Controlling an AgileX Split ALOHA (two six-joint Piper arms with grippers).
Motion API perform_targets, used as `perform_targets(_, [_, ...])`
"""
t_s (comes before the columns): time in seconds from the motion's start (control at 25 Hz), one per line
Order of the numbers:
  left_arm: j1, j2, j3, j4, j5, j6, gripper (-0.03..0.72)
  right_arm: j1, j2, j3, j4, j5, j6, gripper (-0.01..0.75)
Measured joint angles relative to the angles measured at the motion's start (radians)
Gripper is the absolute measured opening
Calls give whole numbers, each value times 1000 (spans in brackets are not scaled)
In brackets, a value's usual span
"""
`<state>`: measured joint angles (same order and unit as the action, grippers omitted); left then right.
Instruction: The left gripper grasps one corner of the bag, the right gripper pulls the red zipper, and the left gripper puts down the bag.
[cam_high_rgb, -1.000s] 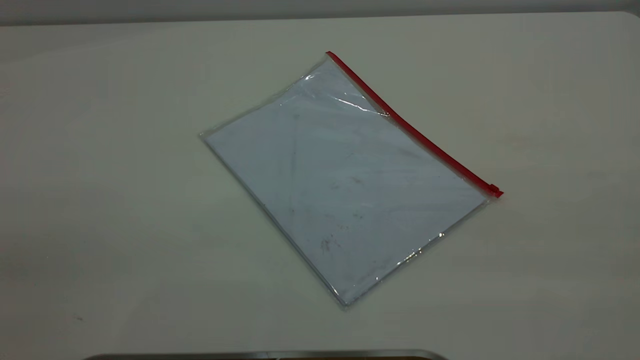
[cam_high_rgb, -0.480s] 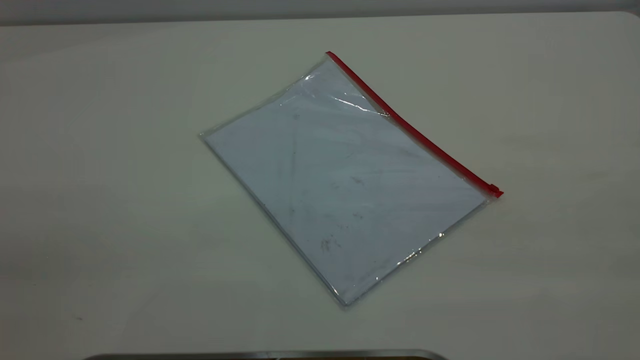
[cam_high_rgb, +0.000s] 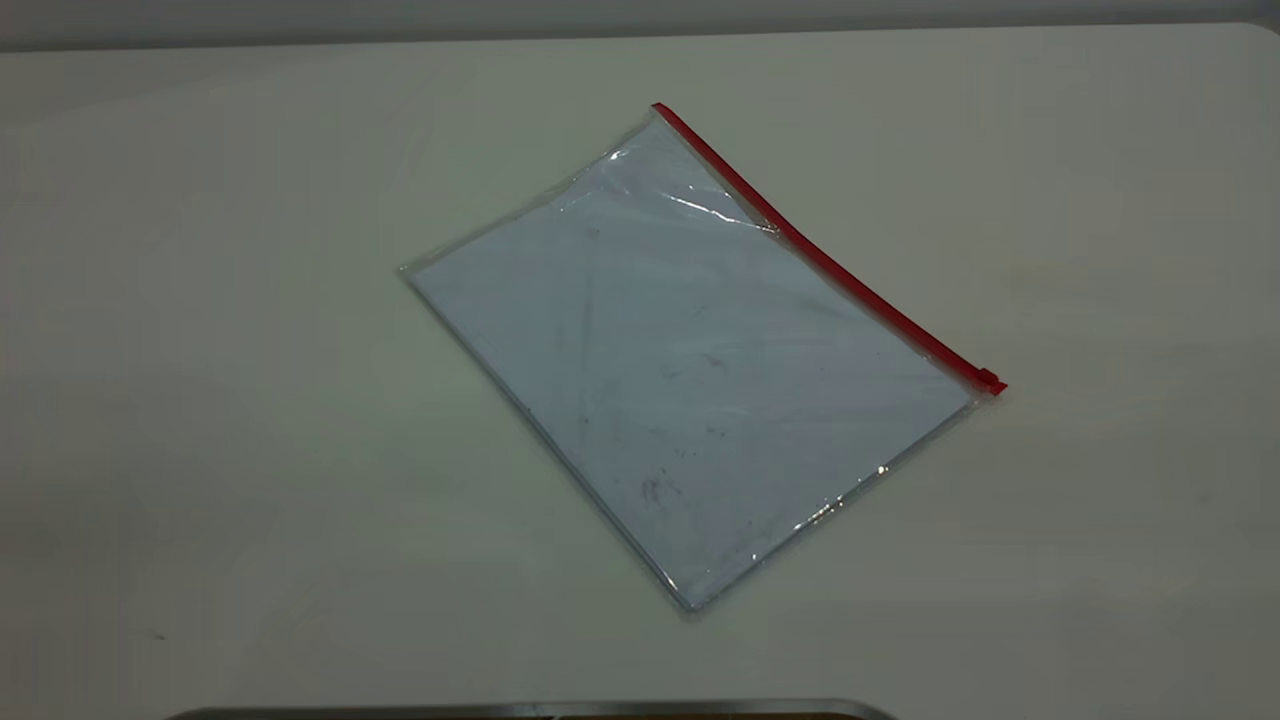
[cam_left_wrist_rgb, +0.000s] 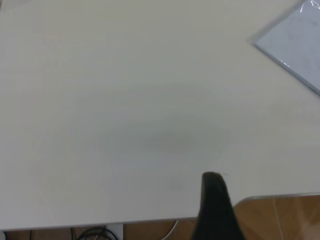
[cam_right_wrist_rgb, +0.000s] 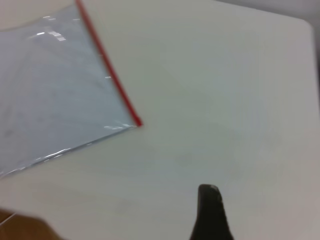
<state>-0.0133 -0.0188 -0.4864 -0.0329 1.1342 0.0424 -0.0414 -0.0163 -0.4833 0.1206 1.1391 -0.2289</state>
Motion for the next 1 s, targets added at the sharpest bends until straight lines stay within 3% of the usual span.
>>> perform_targets(0.12, [0, 0, 0, -1, 0, 0, 587, -49, 0, 0, -7, 0, 20, 576])
perform_targets(0.4, [0, 0, 0, -1, 0, -1, 587, -50, 0, 0, -88, -1, 136, 576])
perform_targets(1.0, [0, 0, 0, -1, 0, -1, 587, -50, 0, 0, -91, -3, 149, 576])
